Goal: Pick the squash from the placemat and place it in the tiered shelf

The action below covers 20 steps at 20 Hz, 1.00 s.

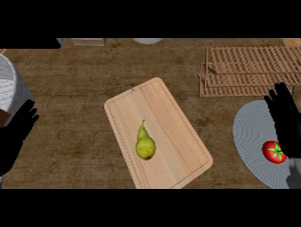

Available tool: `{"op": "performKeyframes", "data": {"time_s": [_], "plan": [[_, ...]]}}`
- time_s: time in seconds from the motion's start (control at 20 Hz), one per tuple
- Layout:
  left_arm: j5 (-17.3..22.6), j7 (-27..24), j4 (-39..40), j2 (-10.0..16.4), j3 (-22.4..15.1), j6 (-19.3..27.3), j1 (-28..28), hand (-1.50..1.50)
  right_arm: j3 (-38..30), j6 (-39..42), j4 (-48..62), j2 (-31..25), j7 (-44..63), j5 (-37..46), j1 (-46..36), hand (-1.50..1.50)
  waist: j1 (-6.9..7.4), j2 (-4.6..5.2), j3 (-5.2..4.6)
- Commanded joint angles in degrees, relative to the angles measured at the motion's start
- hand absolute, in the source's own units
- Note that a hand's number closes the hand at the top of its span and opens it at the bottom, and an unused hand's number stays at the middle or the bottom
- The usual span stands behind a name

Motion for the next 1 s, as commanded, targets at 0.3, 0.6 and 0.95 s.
{"op": "performKeyframes", "data": {"time_s": [0.3,0.6,0.95], "plan": [[-3.09,-2.43,-6.98,-4.93,1.31,8.01,-5.71,0.0,-14.69,-2.49,16.42,-17.05,-2.11,6.58,-3.74,1.5,0.22,0.38,1.06],[-7.34,1.49,-9.35,-8.07,-1.06,12.89,-8.78,0.0,-24.38,26.77,27.8,-15.33,-14.05,-10.8,-6.34,-1.5,0.67,-0.37,1.29],[-7.53,-0.41,-10.18,-8.7,-0.83,12.45,-5.37,0.0,-17.02,36.33,20.29,-30.43,-8.42,0.39,-0.91,-1.5,0.64,-0.59,1.04]]}}
